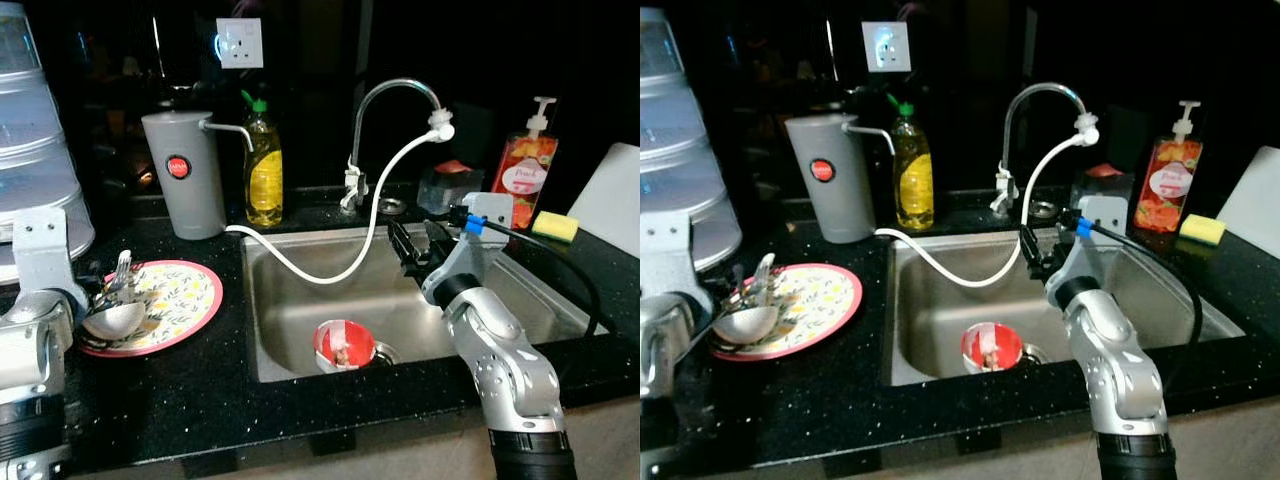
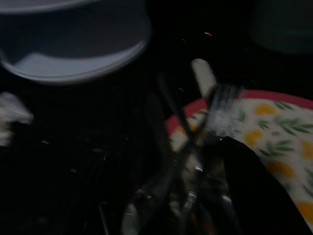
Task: Kitchen organization
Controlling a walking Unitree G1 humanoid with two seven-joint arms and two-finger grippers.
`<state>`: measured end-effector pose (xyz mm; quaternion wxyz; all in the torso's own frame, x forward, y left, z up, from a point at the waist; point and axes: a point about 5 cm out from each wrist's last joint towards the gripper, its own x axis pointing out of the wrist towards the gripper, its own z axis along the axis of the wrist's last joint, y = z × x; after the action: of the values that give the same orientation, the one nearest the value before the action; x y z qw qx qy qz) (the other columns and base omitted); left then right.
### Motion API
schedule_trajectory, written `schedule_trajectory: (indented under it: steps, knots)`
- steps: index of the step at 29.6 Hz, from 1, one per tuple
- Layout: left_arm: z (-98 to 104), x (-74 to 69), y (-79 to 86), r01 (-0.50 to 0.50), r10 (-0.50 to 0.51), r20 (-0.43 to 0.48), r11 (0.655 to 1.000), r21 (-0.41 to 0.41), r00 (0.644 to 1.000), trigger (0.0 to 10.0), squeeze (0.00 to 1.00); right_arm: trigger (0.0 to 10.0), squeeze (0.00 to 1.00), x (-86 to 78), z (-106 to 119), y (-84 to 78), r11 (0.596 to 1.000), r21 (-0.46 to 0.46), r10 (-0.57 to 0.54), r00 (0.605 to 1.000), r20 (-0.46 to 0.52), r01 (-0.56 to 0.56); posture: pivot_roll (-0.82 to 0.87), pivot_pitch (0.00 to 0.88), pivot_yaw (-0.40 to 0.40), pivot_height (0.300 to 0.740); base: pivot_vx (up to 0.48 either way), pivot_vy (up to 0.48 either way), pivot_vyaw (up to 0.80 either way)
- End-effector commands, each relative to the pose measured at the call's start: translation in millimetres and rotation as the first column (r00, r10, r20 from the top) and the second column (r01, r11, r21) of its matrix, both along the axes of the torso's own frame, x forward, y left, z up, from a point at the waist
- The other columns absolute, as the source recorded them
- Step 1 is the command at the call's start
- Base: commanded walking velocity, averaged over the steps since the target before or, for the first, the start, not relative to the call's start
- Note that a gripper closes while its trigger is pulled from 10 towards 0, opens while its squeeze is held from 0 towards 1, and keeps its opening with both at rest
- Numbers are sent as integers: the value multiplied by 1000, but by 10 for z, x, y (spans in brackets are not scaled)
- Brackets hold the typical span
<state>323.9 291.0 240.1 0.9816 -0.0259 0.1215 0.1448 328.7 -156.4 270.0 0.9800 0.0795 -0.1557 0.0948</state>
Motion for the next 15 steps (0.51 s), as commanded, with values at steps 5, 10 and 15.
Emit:
schedule_trajectory:
  steps: [5, 10, 15]
  knots:
    - [-45, -3, 2, 48, -51, -55, 997, -60, 997, 10000, 0, 10000, 0, -10, -16, -27, 1000, 7, -13, 1000, 2, 13, -25, 10, -9, 740, 0, 0, 0]
    - [-102, 3, 38, 63, -70, -86, 995, -80, 994, 8275, 0, 10000, 0, -8, -13, -18, 1000, 8, -7, 1000, 3, 7, -22, 10, -9, 740, 0, 0, 0]
    - [-145, -1, 90, 41, -49, -109, 996, -75, 993, 9412, 0, 10000, 0, -60, 24, 124, 990, -32, 140, 990, 16, -140, -22, 11, -10, 740, 0, 0, 0]
